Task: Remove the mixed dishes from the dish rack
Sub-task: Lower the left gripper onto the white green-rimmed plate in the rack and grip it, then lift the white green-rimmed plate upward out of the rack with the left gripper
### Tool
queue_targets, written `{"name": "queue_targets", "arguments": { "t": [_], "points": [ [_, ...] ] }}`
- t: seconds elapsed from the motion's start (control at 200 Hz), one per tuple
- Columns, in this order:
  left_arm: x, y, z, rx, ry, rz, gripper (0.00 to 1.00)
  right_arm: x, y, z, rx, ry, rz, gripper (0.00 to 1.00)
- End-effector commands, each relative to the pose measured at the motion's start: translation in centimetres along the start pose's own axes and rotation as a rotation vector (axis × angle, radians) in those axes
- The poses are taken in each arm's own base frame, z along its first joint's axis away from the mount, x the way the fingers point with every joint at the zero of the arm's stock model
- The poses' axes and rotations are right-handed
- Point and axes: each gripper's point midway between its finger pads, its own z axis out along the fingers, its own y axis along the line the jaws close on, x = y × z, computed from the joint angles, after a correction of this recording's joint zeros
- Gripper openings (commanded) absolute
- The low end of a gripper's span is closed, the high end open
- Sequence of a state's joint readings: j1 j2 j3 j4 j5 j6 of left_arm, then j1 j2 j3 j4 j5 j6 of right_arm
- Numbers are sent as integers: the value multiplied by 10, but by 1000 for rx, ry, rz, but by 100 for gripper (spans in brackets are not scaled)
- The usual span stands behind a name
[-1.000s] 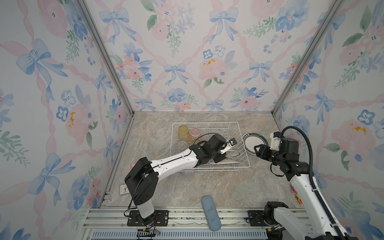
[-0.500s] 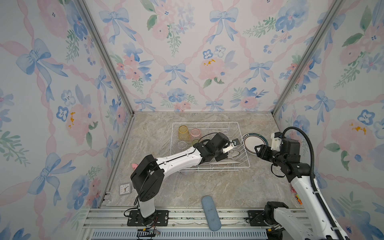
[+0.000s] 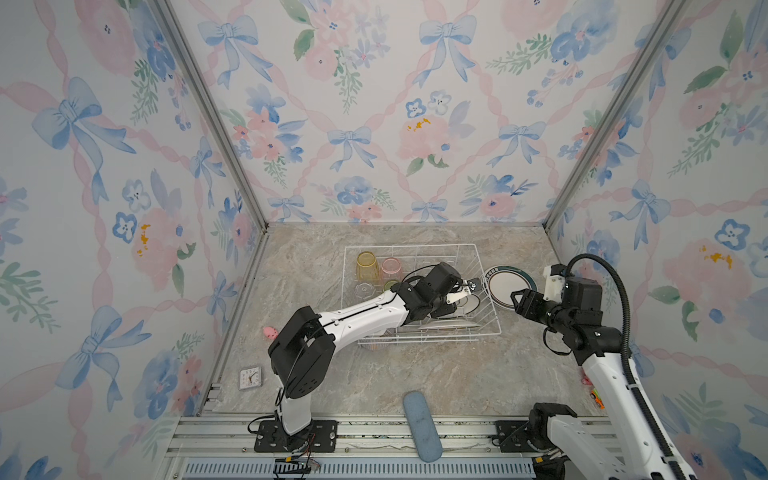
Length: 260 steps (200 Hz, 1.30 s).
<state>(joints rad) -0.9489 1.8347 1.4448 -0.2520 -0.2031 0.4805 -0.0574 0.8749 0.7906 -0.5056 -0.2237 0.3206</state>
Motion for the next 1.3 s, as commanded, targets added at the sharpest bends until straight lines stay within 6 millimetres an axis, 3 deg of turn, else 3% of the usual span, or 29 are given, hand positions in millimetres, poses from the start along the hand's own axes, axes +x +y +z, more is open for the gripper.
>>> {"name": "queue_targets", "arguments": {
  "t": [0.0, 0.225, 0.6, 1.295],
  "points": [
    [-1, -5, 6, 21, 11, -26, 0, 4, -3, 0, 4, 9, -5, 63],
    [3, -5, 9, 18, 24, -2, 0, 3, -3, 1, 1, 12, -2, 63],
    [0, 11, 5, -51, 35, 33, 0, 2, -1, 3, -7, 11, 5, 63],
    [-37, 70, -76, -203, -162, -91, 0, 3, 2, 2, -31, 6, 19, 63]
  ]
}}
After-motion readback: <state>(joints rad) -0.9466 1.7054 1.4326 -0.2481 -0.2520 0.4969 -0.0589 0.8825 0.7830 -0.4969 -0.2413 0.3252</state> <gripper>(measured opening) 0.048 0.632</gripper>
